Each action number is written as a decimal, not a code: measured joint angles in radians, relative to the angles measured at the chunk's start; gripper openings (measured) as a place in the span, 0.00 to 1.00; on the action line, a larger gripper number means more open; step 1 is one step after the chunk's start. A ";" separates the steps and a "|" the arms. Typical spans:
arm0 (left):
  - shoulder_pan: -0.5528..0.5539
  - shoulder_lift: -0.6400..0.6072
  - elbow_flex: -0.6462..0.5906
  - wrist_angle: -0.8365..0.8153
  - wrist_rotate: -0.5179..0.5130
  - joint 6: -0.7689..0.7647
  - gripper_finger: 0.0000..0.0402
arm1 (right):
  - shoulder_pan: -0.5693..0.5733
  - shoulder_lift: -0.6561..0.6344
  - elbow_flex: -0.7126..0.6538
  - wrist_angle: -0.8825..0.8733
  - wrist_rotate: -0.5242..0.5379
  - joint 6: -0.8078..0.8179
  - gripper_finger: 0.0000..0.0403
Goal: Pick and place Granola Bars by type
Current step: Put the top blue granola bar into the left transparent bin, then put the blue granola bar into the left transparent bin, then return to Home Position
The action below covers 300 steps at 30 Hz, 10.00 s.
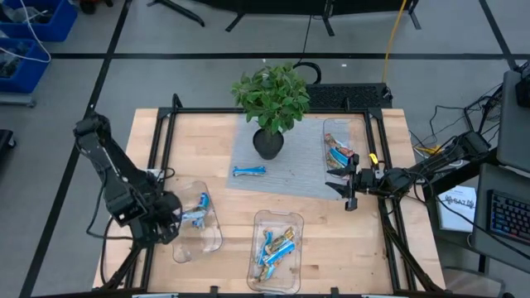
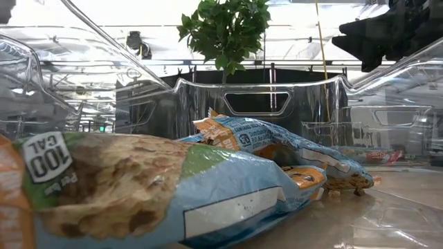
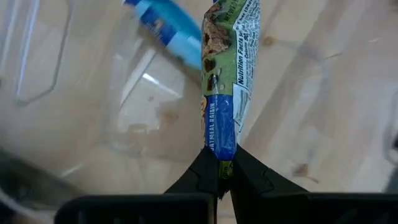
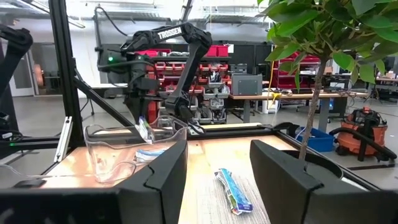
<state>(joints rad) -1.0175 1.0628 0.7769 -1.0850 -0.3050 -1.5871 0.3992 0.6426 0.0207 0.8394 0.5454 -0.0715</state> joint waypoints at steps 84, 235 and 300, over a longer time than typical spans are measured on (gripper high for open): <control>1.299 0.132 -0.121 1.098 0.204 1.543 0.29 | 0.000 0.000 0.000 0.007 0.008 -0.030 0.41; 0.223 -0.312 -0.252 0.435 -0.759 0.752 0.36 | 0.000 -0.041 0.000 -0.036 -0.053 0.054 0.41; 0.900 -0.960 -0.621 0.716 0.000 1.339 0.37 | -0.001 -0.641 0.009 -0.727 -0.234 -0.014 0.41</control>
<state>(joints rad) -0.1174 0.1024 0.1564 -0.3688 -0.3046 -0.2476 0.3977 0.0013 0.0298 0.1125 0.3114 -0.0860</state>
